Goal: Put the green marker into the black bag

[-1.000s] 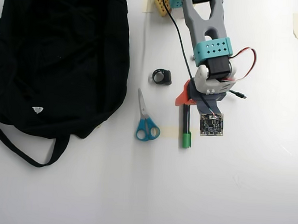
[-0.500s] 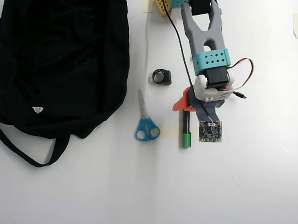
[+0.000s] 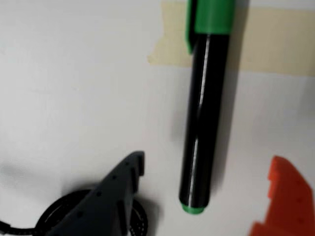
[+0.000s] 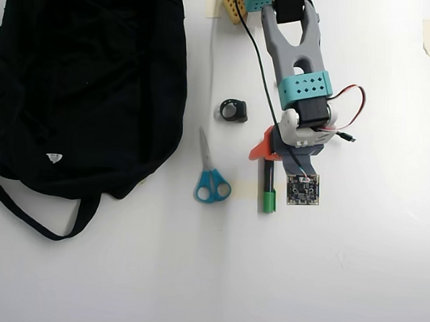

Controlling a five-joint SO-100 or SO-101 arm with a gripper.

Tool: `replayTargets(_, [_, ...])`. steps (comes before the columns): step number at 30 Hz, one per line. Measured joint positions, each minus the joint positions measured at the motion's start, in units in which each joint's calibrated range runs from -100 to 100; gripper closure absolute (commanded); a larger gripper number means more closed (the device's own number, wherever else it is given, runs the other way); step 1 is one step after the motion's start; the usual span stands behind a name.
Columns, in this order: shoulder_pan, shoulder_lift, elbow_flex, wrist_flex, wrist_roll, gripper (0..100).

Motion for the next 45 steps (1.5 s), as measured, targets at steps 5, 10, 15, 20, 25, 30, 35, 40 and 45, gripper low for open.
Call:
replayTargets(5, [0.3,2.6,-0.1,0.0,0.0,68])
replayTargets(10, [0.4,2.6,-0.1,0.0,0.0,68])
replayTargets(15, [0.4,2.6,-0.1,0.0,0.0,68])
replayTargets(20, [1.0,2.6,-0.1,0.0,0.0,68])
replayTargets(25, [1.2,2.6,-0.1,0.0,0.0,68])
replayTargets(30, [1.5,2.6,-0.1,0.0,0.0,68])
replayTargets(35, [1.5,2.6,-0.1,0.0,0.0,68])
replayTargets(40, [1.4,2.6,-0.1,0.0,0.0,68])
replayTargets(45, [0.9,2.6,-0.1,0.0,0.0,68])
